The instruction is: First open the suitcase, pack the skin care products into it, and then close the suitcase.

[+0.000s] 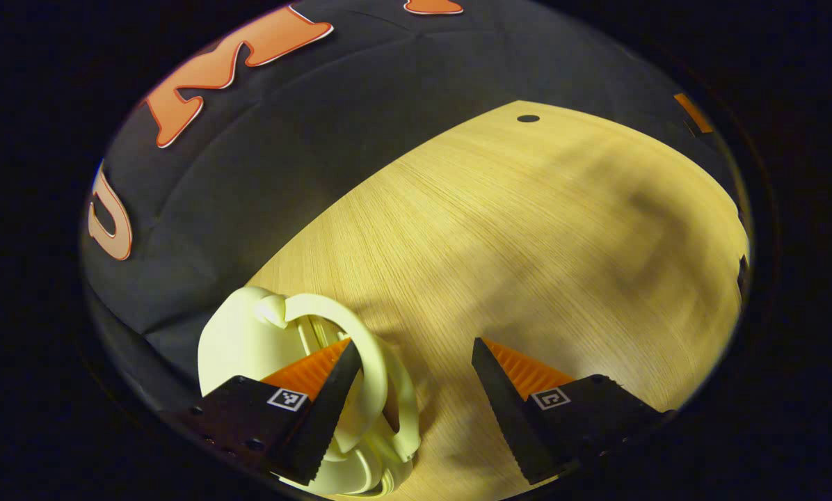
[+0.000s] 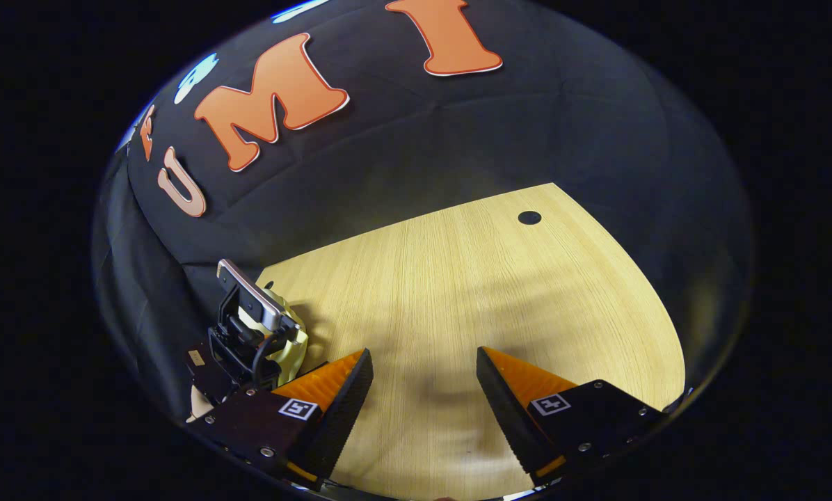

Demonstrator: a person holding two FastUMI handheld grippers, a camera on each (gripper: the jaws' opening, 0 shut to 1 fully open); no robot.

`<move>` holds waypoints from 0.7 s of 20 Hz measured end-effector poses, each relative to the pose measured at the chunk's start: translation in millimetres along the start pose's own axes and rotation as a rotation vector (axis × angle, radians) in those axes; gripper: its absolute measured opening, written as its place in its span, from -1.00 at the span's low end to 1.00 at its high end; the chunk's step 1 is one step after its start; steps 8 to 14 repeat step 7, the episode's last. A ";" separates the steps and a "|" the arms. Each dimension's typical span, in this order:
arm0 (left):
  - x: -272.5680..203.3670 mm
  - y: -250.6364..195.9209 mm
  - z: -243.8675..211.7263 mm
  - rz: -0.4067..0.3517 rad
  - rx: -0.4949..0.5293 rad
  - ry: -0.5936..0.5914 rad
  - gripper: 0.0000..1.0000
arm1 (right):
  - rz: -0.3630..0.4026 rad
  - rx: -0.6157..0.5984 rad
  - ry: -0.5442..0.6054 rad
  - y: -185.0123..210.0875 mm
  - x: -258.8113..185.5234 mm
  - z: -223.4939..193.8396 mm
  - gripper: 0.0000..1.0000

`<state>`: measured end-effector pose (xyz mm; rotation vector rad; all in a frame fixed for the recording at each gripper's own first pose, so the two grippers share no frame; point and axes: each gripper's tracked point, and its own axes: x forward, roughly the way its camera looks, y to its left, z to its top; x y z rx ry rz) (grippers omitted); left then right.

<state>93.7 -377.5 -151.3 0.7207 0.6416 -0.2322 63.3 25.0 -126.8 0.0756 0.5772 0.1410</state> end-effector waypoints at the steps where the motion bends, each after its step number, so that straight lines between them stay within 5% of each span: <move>1: -7.9 4.0 2.4 -0.003 -0.011 -0.021 0.99 | -0.001 0.003 -0.007 5.3 -2.7 1.4 0.92; 7: -95.3 52.9 63.6 -0.038 -0.184 -0.247 0.99 | -0.021 -0.026 -0.096 42.1 -23.6 31.2 0.91; 14: -95.3 52.9 63.6 -0.038 -0.184 -0.247 0.99 | -0.021 -0.026 -0.096 42.1 -23.6 31.2 0.91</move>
